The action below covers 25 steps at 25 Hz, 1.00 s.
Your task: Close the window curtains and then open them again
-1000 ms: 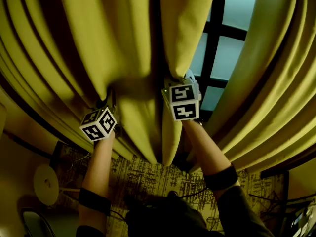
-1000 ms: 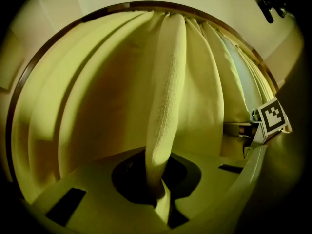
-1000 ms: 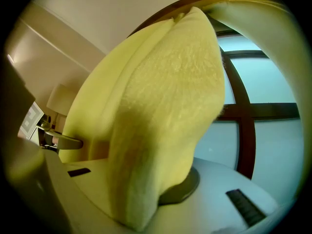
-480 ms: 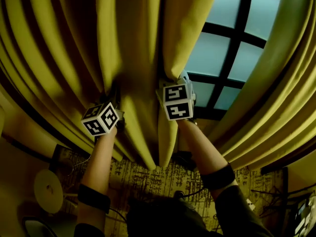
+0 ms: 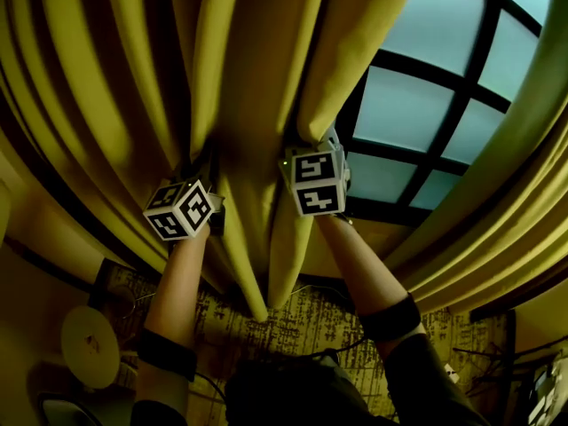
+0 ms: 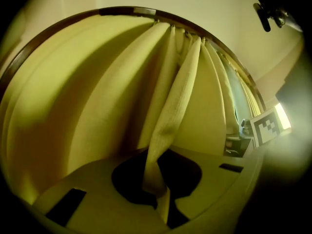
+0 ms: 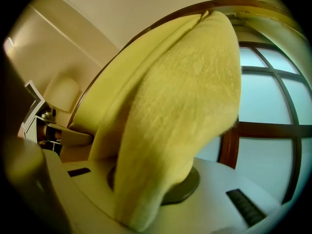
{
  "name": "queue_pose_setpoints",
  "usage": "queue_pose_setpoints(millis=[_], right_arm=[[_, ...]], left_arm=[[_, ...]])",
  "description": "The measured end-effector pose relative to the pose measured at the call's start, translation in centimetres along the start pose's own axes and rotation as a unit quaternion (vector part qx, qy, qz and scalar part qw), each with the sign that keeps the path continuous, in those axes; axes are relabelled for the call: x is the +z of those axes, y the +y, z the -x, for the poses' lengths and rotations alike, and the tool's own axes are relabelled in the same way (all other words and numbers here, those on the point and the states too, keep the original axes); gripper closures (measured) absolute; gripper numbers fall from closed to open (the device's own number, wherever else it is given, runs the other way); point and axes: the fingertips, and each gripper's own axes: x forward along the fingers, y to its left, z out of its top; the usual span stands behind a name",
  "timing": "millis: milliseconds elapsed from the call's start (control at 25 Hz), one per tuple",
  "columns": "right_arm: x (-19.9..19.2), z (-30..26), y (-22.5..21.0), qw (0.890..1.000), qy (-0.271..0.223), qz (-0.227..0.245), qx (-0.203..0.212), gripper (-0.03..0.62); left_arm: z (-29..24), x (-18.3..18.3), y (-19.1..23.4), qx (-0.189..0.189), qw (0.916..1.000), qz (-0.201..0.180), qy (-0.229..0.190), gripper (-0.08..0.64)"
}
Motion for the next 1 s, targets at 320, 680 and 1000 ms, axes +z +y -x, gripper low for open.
queue_pose_setpoints(millis=[320,680,1000], right_arm=[[2.9,-3.7,6.0,1.000,-0.005,0.008,0.003,0.555],[3.4,-6.7,14.5,0.999,0.014,0.025,0.034,0.555],[6.2,-9.0,20.3,0.999,0.002,0.020,0.034,0.554]], left_arm=[[1.2,3.1,5.8,-0.017,0.9994,0.022,-0.019,0.557],[5.5,3.1,14.7,0.013,0.9976,0.066,-0.015,0.557],[7.9,5.6,18.7,0.001,0.9985,0.053,-0.011,0.557]])
